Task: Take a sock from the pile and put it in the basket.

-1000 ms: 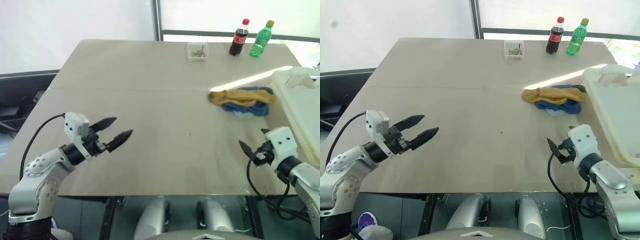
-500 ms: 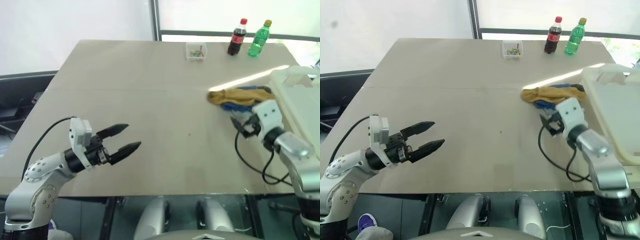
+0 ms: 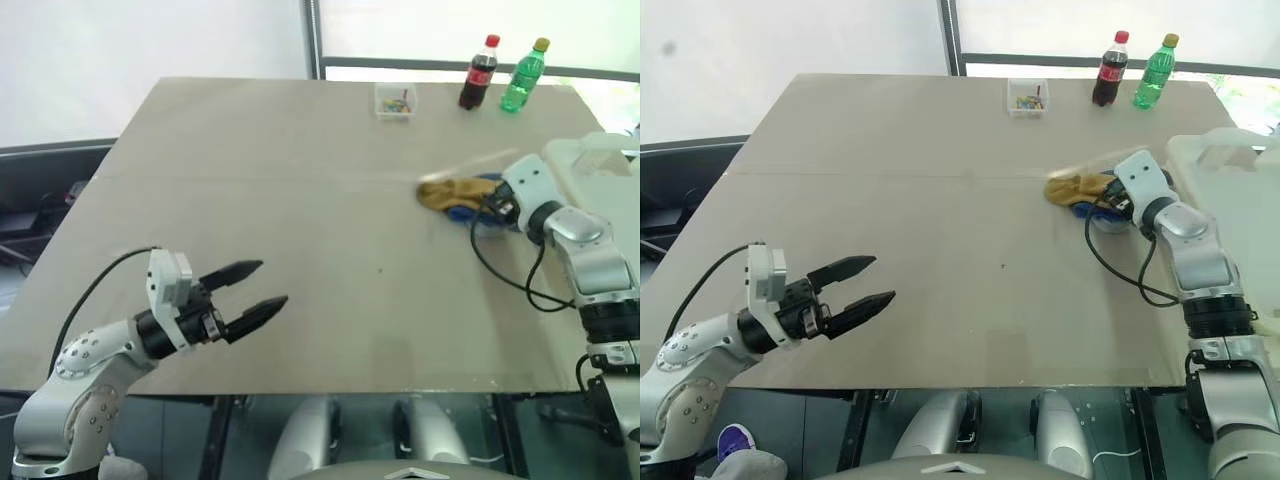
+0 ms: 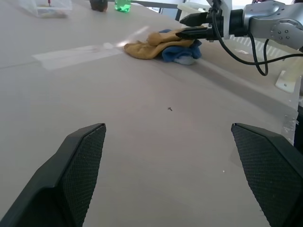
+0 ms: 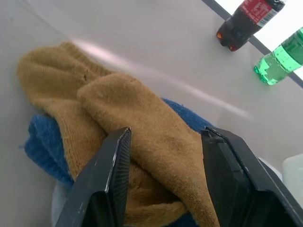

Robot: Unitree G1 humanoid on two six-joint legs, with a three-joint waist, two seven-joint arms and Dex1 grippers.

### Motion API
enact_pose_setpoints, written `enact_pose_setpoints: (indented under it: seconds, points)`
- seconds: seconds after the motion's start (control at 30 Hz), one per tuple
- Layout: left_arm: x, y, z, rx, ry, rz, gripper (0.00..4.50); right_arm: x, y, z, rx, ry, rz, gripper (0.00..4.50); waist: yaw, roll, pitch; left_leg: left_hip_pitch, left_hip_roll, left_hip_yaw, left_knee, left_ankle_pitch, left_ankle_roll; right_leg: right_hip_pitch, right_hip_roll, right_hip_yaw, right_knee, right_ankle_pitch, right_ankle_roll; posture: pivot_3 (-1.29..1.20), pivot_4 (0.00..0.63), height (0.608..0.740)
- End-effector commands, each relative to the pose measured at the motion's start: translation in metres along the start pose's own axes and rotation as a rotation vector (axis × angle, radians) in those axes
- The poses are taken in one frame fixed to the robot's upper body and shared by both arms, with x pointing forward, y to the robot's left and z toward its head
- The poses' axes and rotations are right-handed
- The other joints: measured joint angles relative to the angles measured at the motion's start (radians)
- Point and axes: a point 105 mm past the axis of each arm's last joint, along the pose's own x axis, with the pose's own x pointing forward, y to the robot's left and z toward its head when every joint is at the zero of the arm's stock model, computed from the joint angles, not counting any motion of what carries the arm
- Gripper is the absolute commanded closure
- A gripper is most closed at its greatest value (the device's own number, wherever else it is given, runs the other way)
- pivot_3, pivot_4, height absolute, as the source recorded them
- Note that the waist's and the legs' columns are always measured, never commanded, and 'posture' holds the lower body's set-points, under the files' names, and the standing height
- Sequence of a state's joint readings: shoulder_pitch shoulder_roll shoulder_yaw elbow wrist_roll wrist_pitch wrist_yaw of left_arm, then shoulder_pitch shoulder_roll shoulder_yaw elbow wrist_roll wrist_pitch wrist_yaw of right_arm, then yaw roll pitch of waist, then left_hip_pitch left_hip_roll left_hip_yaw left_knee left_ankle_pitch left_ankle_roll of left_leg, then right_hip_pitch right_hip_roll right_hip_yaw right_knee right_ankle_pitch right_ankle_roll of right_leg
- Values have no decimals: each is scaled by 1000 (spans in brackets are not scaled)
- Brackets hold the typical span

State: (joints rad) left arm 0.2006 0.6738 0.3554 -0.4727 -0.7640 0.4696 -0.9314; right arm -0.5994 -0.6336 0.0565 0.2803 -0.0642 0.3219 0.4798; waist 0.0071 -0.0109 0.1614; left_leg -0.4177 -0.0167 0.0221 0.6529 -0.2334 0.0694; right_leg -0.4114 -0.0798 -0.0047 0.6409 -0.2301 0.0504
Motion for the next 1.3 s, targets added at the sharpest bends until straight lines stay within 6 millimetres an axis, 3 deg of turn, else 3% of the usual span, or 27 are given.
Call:
enact_pose_setpoints:
  seconds: [0.03,0.13,0.43,0.53,0.57,0.6,0.63,0.67,0.8,0.97,1.1,1.3]
  points:
    - [-1,-4,13,55,-34,-5,0,-4,-9,12,-107,-36,-5,2103,0,0,0,0,0,0,0,0,0,0,0,0,0,0,0,0,150,729]
    - [0,-4,9,70,-10,-9,0,-5,-9,9,-180,-23,17,2103,1,0,0,0,0,0,0,0,0,0,0,0,0,0,0,0,150,729]
    - [3,-4,9,74,-13,-22,0,3,-19,-5,-167,33,22,2103,-2,0,0,0,0,0,0,0,0,0,0,0,0,0,0,0,150,729]
    - [1,-4,9,73,-13,-17,0,4,-21,-2,-161,21,20,2969,-2,0,0,0,0,0,0,0,0,0,0,0,0,0,0,0,150,729]
    - [1,-5,9,72,-15,-15,0,5,-22,1,-154,9,19,3576,-2,0,0,0,0,0,0,0,0,0,0,0,0,0,0,0,150,729]
    - [1,-5,9,70,-16,-14,0,5,-22,3,-149,1,17,3576,-3,0,0,0,0,0,0,0,0,0,0,0,0,0,0,0,150,729]
    - [1,-6,9,68,-19,-12,0,5,-23,6,-143,-9,17,4178,-5,0,0,0,0,0,0,0,0,0,0,0,0,0,0,0,150,729]
    - [1,-7,9,66,-19,-11,0,5,-22,9,-136,-20,22,4455,-7,0,0,0,0,0,0,0,0,0,0,0,0,0,0,0,150,729]
    - [1,-9,7,63,-20,-9,0,5,-17,17,-99,-41,67,4455,-11,0,0,0,0,0,0,0,0,0,0,1,0,0,0,0,150,729]
    - [2,-8,8,62,-23,-8,0,1,2,33,6,-82,210,4455,-18,0,0,0,0,0,0,0,0,0,0,2,0,0,0,0,150,729]
    - [3,-7,7,60,-27,-10,0,-13,45,53,57,-123,411,4455,-19,1,0,0,0,-1,0,0,0,0,0,2,0,0,0,0,150,729]
    - [4,-7,8,60,-29,-14,0,-23,87,65,66,-143,515,4455,-17,1,0,0,1,-2,0,0,0,0,-2,2,0,0,0,0,150,729]
